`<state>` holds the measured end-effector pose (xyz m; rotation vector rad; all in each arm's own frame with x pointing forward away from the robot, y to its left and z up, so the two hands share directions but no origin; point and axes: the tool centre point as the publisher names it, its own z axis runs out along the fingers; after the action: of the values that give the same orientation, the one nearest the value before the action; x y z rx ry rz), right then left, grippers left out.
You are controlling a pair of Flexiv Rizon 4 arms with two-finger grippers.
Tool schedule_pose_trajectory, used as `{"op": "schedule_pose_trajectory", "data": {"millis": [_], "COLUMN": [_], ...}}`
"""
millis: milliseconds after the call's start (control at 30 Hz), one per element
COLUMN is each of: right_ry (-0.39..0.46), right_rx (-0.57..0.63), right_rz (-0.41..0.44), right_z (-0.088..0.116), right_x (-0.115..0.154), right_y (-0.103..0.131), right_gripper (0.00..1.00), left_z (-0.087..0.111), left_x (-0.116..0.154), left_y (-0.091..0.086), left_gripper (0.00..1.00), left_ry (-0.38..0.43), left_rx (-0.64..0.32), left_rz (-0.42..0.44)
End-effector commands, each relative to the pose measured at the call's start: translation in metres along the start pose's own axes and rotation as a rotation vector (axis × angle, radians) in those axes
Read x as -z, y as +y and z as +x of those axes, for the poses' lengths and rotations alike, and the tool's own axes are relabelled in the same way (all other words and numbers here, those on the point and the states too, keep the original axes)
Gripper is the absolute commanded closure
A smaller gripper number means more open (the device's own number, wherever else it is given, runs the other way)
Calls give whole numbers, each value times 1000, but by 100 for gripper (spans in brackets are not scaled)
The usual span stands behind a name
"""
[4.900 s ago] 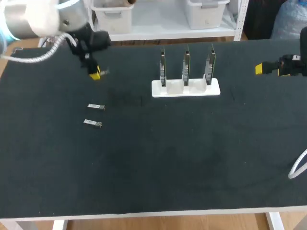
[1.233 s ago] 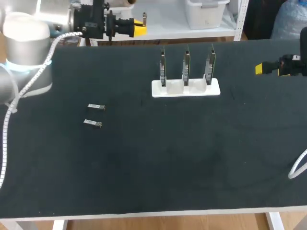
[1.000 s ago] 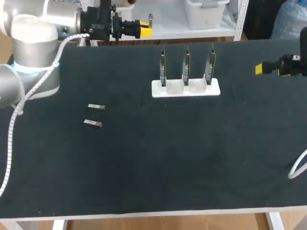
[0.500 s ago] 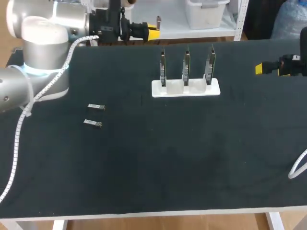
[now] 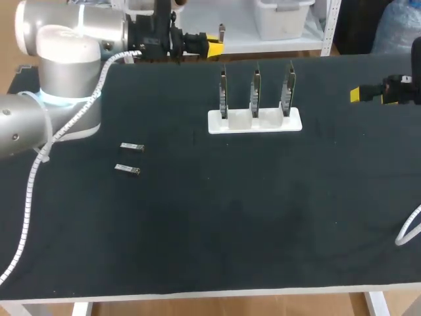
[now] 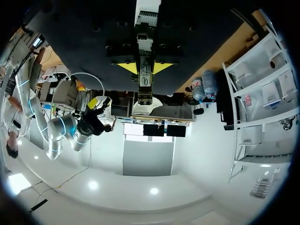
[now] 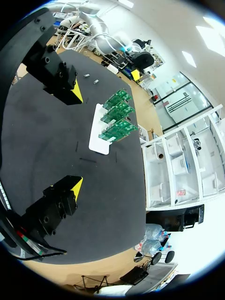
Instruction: Pick up the optical module with the left hand, and insert it into the network port with the right hand.
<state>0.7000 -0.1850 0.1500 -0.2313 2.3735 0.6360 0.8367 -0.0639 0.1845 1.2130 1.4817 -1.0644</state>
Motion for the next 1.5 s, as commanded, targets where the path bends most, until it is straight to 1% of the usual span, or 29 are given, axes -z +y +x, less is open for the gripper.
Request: {"op": "schedule_pose_trajectory", "data": {"millis": [33,733,1267,1500], "right_ry": [0,0,0,0], "right_rx": [0,0,0,0], "right_rz": [0,0,0,0], "right_z": [0,0,0,0], "right_x": [0,0,0,0], "right_y": [0,0,0,0], "right_gripper": [0,0,0,0], "left_z": [2,2,13,14], "left_x": [-2,-4,-4,-4], "left_y": [-1,-4,-4,-3], "left_gripper": [100,100,100,100], "left_ry": [-1,3,-2,-10], "left_rx": [3,10,35,33], "left_rz": [-4,-4,1,9]}}
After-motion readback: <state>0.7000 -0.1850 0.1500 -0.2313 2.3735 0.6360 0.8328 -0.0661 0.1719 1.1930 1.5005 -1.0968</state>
